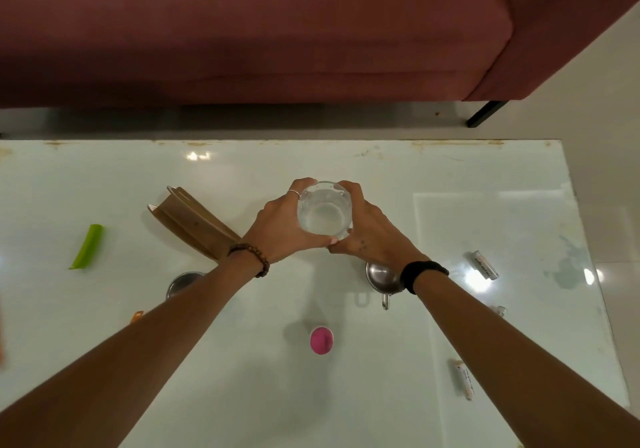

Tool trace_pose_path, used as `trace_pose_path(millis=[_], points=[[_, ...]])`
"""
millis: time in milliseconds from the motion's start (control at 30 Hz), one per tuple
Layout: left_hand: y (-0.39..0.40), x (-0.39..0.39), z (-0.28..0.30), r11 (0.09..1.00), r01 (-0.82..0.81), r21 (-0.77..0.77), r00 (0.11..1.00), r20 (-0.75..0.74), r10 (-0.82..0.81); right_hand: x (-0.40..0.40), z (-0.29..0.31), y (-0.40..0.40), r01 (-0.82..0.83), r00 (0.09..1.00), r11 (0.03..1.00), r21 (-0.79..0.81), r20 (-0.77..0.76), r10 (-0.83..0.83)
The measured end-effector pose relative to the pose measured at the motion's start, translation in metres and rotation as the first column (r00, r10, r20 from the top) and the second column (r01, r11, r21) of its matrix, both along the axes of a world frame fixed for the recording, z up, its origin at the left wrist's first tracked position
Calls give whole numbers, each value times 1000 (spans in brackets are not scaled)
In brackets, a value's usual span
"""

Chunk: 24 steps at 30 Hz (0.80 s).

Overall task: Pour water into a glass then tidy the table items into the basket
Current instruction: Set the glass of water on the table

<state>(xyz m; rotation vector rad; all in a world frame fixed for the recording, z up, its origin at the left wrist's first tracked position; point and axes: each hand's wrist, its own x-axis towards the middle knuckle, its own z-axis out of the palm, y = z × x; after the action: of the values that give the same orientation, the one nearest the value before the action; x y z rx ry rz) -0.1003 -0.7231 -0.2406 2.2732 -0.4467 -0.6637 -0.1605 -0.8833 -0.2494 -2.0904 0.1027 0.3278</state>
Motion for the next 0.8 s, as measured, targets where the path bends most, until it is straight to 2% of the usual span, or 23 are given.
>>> trace_pose_path(millis=[367,633,733,800], points=[[-1,-3,3,1000,10,12,1000,5,-10,-4,0,7,86,995,995,46,-46,-84],[-5,-10,6,996,-38,-75,994,-106,29,-6,6,11,116,989,992,57,-101,-110],[-10,-14,7,998,-49,-37,993,-105,45,-12,18,18,168,976,985,-25,-133,-170],[-11,-20,13,995,-99,-18,994,-38,98,-17,32,29,215,963,958,-189,-125,-241]])
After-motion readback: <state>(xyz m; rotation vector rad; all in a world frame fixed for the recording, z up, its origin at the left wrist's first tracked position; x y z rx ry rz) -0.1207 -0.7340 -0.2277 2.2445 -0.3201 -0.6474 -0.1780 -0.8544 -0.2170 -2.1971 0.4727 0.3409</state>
